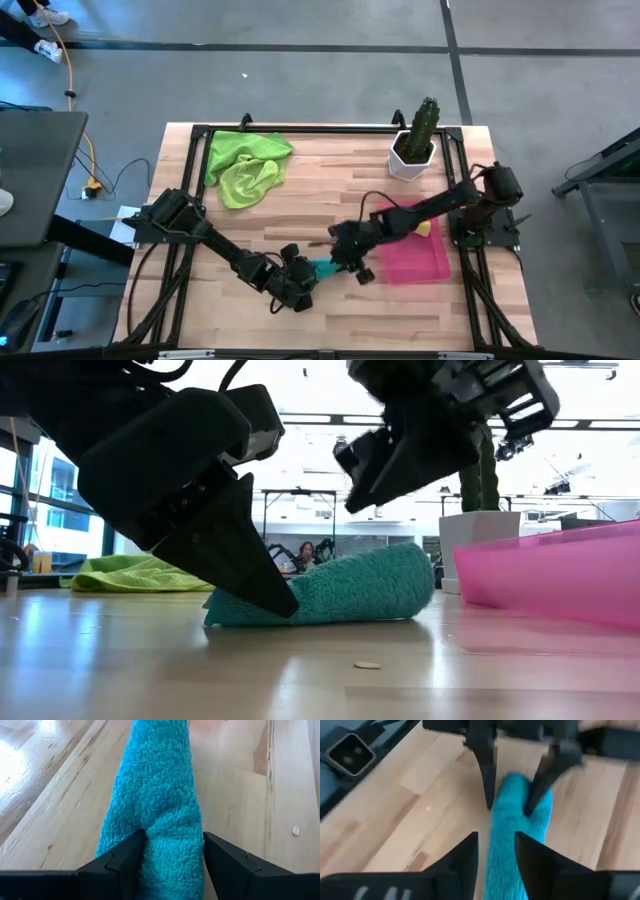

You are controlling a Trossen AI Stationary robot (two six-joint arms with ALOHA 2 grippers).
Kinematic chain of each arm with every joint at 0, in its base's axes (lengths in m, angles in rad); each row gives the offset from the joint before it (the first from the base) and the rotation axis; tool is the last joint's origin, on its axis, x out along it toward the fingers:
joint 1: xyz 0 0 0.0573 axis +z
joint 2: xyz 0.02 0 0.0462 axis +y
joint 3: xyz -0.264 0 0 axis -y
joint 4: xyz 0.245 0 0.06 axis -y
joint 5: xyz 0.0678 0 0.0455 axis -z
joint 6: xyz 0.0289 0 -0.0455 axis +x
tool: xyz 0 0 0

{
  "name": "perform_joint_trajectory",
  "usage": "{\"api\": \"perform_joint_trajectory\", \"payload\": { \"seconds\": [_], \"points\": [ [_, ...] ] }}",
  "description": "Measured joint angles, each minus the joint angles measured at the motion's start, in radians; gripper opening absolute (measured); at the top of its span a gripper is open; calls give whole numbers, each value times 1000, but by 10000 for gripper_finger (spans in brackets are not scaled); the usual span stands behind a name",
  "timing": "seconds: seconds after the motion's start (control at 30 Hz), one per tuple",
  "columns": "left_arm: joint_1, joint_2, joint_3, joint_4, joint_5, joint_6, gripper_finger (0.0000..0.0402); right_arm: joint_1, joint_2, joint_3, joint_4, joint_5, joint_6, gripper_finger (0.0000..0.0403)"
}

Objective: Roll microfiber towels into tight, uniform cylinder then place into a basket
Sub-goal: Roll the blue microfiber towel, then put the blue microfiber towel into the pink bin

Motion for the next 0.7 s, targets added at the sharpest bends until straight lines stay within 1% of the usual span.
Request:
{"api": "perform_joint_trajectory", "payload": {
  "seconds": [0.13,0.2,0.3,0.43,0.7],
  "points": [
    [0,0,-1,7,0,0,188,57,1,0,26,146,-12,171],
    [0,1,-2,14,0,-2,188,81,15,0,55,178,-9,198],
    [1,1,-2,20,6,-13,188,107,58,0,118,178,-1,225],
    [1,1,-2,19,6,-25,188,130,111,0,184,224,56,231],
    [-2,1,-2,20,5,-52,188,123,202,0,196,331,109,231]
  ]
}}
